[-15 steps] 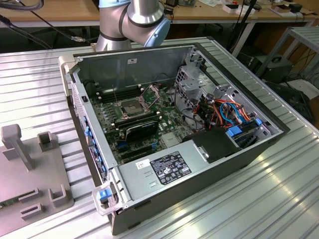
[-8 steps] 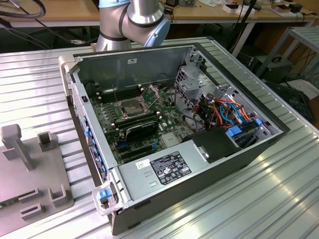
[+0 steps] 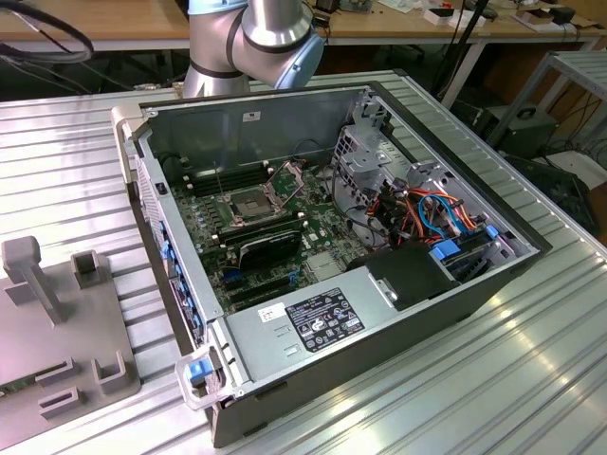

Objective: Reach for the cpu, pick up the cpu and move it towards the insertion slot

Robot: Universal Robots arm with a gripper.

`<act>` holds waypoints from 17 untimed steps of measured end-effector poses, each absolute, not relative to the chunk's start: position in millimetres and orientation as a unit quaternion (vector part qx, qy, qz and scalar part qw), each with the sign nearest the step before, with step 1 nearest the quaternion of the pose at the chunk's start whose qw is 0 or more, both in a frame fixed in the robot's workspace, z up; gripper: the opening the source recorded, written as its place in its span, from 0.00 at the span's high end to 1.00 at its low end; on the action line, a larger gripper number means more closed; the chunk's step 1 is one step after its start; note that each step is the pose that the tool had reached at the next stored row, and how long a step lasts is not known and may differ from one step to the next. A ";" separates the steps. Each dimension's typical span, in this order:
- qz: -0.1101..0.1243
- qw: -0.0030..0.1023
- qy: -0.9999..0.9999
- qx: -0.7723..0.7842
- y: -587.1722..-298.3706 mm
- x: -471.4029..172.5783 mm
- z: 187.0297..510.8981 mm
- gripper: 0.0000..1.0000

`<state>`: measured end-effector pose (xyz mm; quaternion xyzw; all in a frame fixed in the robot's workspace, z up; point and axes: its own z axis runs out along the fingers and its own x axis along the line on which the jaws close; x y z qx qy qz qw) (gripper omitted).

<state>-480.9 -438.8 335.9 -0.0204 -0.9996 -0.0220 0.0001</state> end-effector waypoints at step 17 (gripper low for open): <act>-0.022 0.002 -0.999 0.025 -440.2 -480.9 297.8 0.28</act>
